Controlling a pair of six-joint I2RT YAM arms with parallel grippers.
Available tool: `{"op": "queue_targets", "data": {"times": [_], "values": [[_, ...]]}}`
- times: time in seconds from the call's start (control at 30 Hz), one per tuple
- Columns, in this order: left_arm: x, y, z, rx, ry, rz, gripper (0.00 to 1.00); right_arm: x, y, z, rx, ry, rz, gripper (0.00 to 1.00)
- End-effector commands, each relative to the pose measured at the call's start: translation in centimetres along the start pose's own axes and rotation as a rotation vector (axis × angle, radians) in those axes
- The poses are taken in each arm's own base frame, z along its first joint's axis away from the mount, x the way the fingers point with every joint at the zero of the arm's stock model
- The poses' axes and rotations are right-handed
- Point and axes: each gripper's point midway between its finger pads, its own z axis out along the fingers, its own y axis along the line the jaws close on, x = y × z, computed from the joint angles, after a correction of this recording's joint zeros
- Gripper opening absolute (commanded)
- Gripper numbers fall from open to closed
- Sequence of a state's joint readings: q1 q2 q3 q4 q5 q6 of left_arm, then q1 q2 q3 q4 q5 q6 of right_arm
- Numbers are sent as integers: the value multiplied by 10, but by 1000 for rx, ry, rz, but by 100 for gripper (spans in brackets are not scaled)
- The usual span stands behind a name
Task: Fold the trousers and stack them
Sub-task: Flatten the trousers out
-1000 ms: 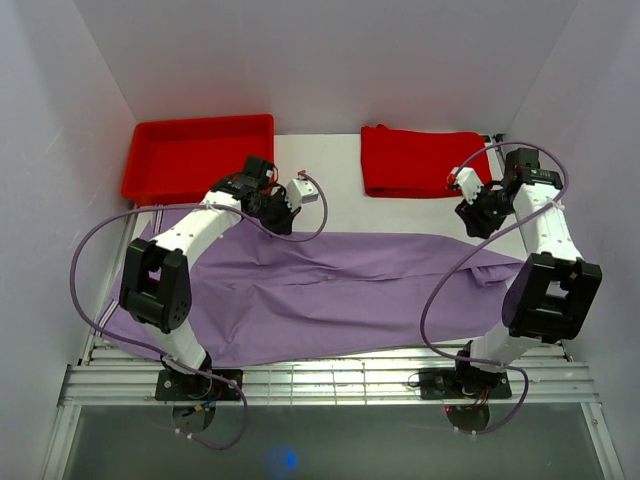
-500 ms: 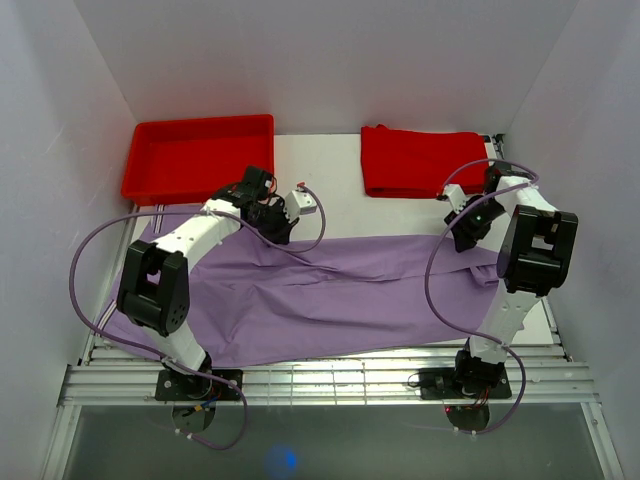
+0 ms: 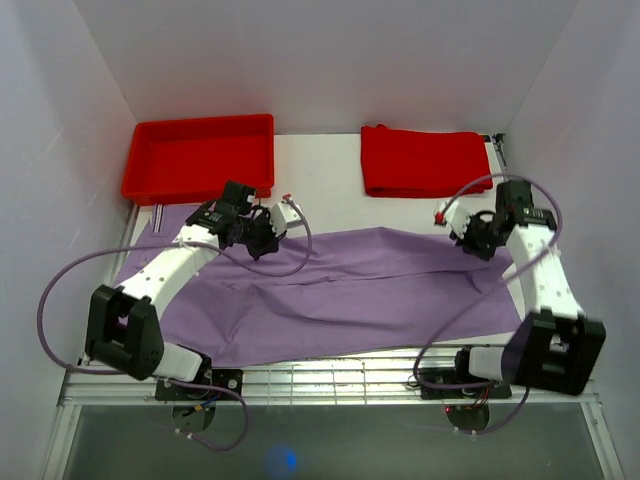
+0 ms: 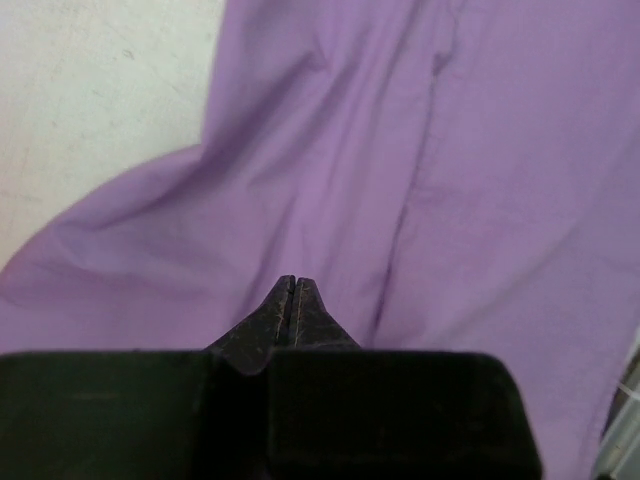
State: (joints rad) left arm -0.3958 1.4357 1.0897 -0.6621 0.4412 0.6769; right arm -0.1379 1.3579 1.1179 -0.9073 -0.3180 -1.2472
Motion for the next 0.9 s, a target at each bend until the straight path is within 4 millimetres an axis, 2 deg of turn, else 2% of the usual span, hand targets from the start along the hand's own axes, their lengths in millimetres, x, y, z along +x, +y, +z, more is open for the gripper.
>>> {"op": "queue_targets", "data": {"times": [0.0,0.03,0.07,0.1,0.13,0.17,0.2,0.23,0.27,0.37,0.4,0.43,0.5,0.53,0.6,0.63,0.67,0.73,0.8,0.87], "values": [[14,-29,-16,28,-27,27,0,23,64,9,-77,30,-223,8],[22,-35,-17,32,-20,31,0,28,72,0,-22,47,-287,8],[39,-47,-16,42,2,21,0,35,83,3,-30,60,-367,8],[48,-51,-16,42,17,20,0,55,117,15,-114,87,-386,9],[56,-57,-15,53,30,19,0,62,125,11,-86,110,-437,11],[62,-63,-16,62,35,24,0,68,135,12,-103,120,-506,19],[77,-74,-13,94,59,18,0,80,155,17,-149,134,-521,27],[81,-77,-12,103,68,18,0,81,154,13,-97,144,-557,41],[85,-79,-12,108,75,17,0,81,154,12,-77,147,-579,64],[90,-80,-11,107,88,29,0,69,144,1,-5,121,-593,89],[88,-79,-10,107,87,36,0,64,141,-4,8,106,-517,91],[84,-74,-11,96,82,40,0,49,128,-15,13,76,-462,91],[80,-70,-11,91,80,41,0,31,112,-28,5,45,-333,91],[75,-67,-11,85,72,43,0,7,90,-43,2,-6,-220,91],[70,-63,-12,78,67,42,3,-5,89,-59,-90,-41,-82,91],[67,-61,-11,75,63,39,7,-11,86,-57,-159,-66,4,90],[63,-56,-12,56,60,27,10,-13,74,-64,-141,-63,39,84],[56,-49,-10,41,49,14,21,2,73,-56,-173,-3,43,79],[42,-44,-10,44,23,-4,30,23,85,-42,-232,60,30,74],[36,-42,-5,72,24,-35,34,43,91,-35,-283,116,63,73]]}}
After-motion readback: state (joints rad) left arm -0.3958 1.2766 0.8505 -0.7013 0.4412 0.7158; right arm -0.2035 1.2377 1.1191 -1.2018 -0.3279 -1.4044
